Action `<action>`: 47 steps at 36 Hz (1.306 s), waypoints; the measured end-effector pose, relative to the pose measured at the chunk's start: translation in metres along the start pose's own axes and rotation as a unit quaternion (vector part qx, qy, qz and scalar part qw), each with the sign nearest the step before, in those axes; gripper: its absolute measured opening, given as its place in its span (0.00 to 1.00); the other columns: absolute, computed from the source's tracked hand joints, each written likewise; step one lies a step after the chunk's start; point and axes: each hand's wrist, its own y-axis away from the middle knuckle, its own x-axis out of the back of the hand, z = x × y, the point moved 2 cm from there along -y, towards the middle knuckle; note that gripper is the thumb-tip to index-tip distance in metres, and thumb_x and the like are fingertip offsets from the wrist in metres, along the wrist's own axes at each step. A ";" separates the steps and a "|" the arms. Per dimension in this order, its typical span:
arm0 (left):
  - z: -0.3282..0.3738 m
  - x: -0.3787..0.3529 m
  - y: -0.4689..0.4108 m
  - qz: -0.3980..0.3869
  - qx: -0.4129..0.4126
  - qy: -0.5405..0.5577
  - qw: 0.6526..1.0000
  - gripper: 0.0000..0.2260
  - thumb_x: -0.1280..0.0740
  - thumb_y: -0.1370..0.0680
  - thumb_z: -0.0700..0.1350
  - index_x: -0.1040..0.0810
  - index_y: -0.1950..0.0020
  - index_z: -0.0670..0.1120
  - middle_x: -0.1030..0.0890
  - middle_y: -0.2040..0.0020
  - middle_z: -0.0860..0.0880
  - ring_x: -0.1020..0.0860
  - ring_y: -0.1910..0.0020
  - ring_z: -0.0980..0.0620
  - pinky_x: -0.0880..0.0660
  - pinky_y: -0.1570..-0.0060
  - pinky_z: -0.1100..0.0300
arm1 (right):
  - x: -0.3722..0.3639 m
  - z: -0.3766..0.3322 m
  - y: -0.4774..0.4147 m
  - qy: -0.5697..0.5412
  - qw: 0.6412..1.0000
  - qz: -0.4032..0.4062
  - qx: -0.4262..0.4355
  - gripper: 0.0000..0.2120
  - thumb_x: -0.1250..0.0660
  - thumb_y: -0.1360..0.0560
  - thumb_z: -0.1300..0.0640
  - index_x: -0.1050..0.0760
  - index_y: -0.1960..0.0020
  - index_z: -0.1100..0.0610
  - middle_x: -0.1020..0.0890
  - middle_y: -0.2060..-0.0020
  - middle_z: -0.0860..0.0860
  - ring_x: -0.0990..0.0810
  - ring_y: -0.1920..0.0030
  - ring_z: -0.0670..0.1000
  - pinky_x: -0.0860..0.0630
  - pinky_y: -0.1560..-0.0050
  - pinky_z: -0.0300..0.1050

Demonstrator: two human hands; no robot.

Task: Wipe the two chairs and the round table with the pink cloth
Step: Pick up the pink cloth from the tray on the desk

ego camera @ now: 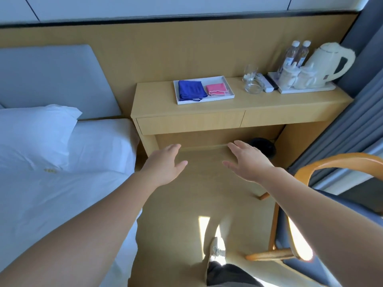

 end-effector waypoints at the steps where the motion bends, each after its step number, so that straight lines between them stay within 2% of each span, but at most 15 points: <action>1: 0.003 0.002 -0.012 0.000 0.003 0.001 1.000 0.28 0.42 0.20 0.57 0.43 0.24 0.49 0.38 0.25 0.52 0.37 0.28 0.47 0.36 0.32 0.52 | 0.004 0.007 -0.011 -0.002 1.000 0.001 0.002 0.33 0.44 0.19 0.39 0.46 0.21 0.54 0.43 0.22 0.54 0.43 0.23 0.55 0.43 0.27 0.49; 6: 0.015 0.007 -0.061 0.013 0.018 0.008 1.000 0.27 0.41 0.20 0.56 0.42 0.24 0.47 0.36 0.26 0.51 0.35 0.29 0.49 0.36 0.32 0.54 | 0.023 0.039 -0.060 -0.007 1.000 -0.009 0.020 0.32 0.43 0.19 0.40 0.45 0.21 0.53 0.41 0.23 0.54 0.41 0.24 0.56 0.42 0.27 0.49; 11: 0.018 0.011 -0.095 0.024 0.035 0.012 0.999 0.27 0.41 0.21 0.57 0.40 0.25 0.47 0.34 0.27 0.52 0.33 0.31 0.50 0.34 0.34 0.53 | 0.042 0.058 -0.102 -0.010 0.999 -0.004 0.034 0.29 0.42 0.20 0.42 0.41 0.24 0.54 0.36 0.26 0.54 0.35 0.29 0.56 0.38 0.30 0.49; 25: -0.006 0.032 -0.190 0.047 0.038 0.013 0.998 0.28 0.41 0.20 0.56 0.41 0.24 0.46 0.37 0.25 0.49 0.35 0.29 0.48 0.36 0.31 0.52 | 0.058 0.060 -0.202 -0.013 0.999 -0.014 0.046 0.30 0.41 0.20 0.42 0.44 0.22 0.53 0.40 0.23 0.54 0.37 0.26 0.57 0.39 0.28 0.50; 31: -0.033 0.043 -0.252 0.046 0.016 0.005 0.999 0.27 0.41 0.21 0.57 0.39 0.25 0.46 0.34 0.27 0.49 0.33 0.31 0.47 0.33 0.34 0.51 | 0.066 0.052 -0.256 -0.020 1.000 -0.007 0.019 0.30 0.42 0.19 0.41 0.44 0.22 0.52 0.41 0.23 0.53 0.38 0.26 0.56 0.39 0.29 0.49; 37: -0.054 0.057 -0.316 0.038 -0.030 -0.009 0.999 0.23 0.40 0.21 0.56 0.34 0.29 0.46 0.27 0.34 0.50 0.27 0.39 0.46 0.29 0.43 0.53 | 0.074 0.042 -0.314 -0.017 1.000 -0.013 -0.022 0.29 0.43 0.19 0.42 0.43 0.23 0.54 0.40 0.23 0.54 0.37 0.27 0.55 0.37 0.29 0.49; 47: -0.080 0.070 -0.403 0.010 -0.072 0.001 0.997 0.22 0.39 0.21 0.53 0.34 0.30 0.44 0.25 0.39 0.50 0.26 0.43 0.46 0.29 0.46 0.53 | 0.072 0.039 -0.375 -0.024 0.996 -0.036 -0.080 0.30 0.44 0.19 0.41 0.46 0.22 0.52 0.43 0.22 0.53 0.38 0.25 0.55 0.38 0.30 0.48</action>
